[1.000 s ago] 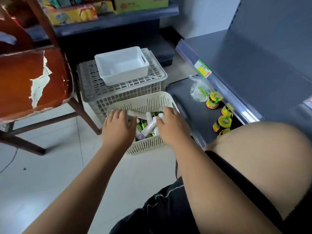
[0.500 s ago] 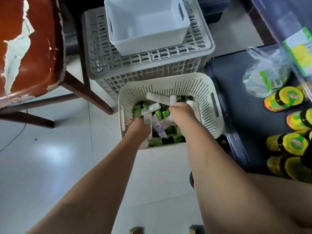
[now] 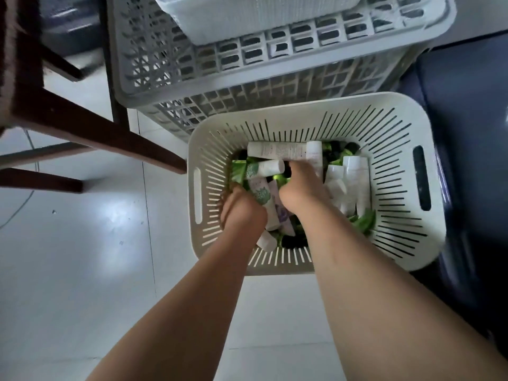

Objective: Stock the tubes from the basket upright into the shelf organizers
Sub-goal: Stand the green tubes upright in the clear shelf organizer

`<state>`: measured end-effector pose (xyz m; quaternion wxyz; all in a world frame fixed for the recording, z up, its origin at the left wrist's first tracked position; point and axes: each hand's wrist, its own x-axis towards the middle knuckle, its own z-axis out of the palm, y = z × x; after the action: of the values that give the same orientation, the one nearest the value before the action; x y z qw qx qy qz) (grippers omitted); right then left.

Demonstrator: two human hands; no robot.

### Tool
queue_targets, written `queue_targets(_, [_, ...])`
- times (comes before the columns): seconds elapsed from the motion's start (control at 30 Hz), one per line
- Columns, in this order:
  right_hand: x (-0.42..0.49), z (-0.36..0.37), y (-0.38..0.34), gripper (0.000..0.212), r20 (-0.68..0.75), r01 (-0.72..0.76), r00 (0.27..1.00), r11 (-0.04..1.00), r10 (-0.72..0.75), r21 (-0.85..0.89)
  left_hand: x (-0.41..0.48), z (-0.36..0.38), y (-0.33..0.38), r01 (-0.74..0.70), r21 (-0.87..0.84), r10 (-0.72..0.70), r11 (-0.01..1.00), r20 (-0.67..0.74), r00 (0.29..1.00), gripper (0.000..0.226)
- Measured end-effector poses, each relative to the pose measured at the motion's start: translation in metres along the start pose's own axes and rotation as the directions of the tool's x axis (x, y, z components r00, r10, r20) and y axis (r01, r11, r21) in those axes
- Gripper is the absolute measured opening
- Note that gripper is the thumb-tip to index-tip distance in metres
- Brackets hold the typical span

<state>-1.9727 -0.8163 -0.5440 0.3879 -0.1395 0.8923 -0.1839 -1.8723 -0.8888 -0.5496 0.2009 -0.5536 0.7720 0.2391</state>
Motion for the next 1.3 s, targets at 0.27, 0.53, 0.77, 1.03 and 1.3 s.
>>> queue_targets(0.27, [-0.001, 0.000, 0.000, 0.037, -0.149, -0.005, 0.989, 0.996, -0.009, -0.093, 0.007, -0.008, 0.000, 0.030, -0.102, -0.024, 0.994, 0.063, 0.998, 0.037])
queue_targets(0.53, [-0.009, -0.008, 0.020, 0.024, -0.094, -0.057, 0.994, 0.996, 0.050, -0.066, -0.015, -0.039, -0.002, -0.157, -0.381, 0.174, 0.911, 0.012, 0.985, 0.038])
queue_targets(0.77, [-0.020, -0.005, 0.022, 0.058, 0.060, 0.177, 0.984, 0.965, -0.168, -0.196, -0.032, -0.052, -0.009, -0.012, -0.627, 0.078, 0.779, 0.078, 0.994, 0.038])
queue_targets(1.03, [-0.018, -0.008, 0.023, 0.046, 0.107, 0.257, 0.966, 0.928, -0.236, -0.270, -0.031, -0.049, -0.015, -0.050, -0.834, 0.001, 0.550, -0.059, 0.998, 0.036])
queue_targets(1.3, [-0.017, 0.000, 0.031, 0.018, -0.039, 0.109, 0.993, 0.992, -0.112, -0.062, -0.030, -0.055, 0.000, -0.011, -0.998, -0.003, 0.069, -0.011, 1.000, 0.020])
